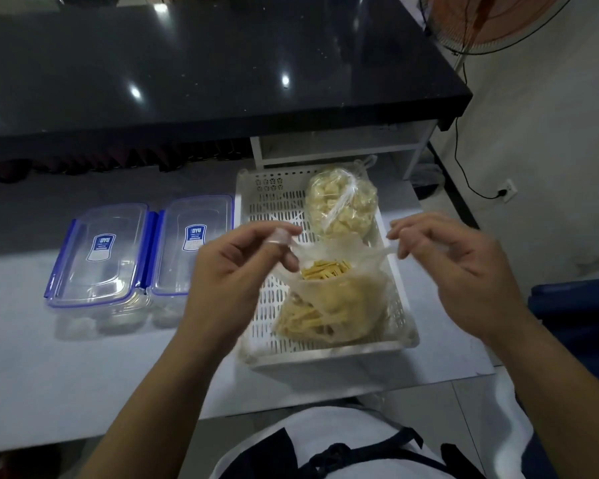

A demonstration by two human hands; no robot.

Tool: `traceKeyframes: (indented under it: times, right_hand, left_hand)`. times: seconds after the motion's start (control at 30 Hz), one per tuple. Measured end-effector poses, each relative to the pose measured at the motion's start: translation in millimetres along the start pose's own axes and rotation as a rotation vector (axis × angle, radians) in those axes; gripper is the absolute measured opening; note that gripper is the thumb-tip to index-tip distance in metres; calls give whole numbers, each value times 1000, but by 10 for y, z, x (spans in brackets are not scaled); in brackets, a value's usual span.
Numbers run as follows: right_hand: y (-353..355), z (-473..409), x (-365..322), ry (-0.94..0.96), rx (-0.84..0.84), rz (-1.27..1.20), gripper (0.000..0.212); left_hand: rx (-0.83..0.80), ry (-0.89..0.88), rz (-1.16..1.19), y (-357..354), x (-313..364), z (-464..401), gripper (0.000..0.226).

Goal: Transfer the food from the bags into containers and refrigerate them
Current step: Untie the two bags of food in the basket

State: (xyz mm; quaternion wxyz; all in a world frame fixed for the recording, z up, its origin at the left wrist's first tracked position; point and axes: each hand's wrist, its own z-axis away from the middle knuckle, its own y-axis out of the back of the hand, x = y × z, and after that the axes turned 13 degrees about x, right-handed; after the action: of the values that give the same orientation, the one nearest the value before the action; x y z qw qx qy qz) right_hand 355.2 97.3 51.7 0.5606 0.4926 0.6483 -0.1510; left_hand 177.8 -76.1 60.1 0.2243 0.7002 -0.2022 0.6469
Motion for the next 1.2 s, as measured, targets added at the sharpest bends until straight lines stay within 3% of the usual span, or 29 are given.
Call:
traceKeyframes:
  times: [0.17,0.3,0.47,0.57,0.67,0.73,0.87,1.0,1.1,1.2]
  right_hand:
    - [92,-15,15,-152,24,-10,16]
    - [-6,63,-24,-289,-28,-91,32]
    - [-272,102,-53,-337,-27,-69,30]
    - [-423,99,-60,-305,-63,114,39]
    - [-545,101,-108,-257,-270,388,71]
    - [-588,85,-131,-227,-389,487,80]
    - [-507,64,-45,-204,-489,670,64]
    - [-275,23,36,-257,-298,574,23]
    - [-93,-151,89,-278,-24,404,32]
    - [16,-222,27,-361,74,176,35]
  left_hand:
    - [68,20,-39,156,30,-39,22]
    - [18,69,5,165,13,31,30]
    - [-71,129,192,147,55,66,47]
    - [-84,138,228,116,93,81,42]
    - [-100,125,244,121,110,88,42]
    - [-119,99,244,140,137,91,44]
    - [-166,91,309,197,207,108,47]
    - [-245,103,359,274,235,129,63]
    - [-249,109,378,314,234,98,63]
    - [-325,41,289,354,265,120,56]
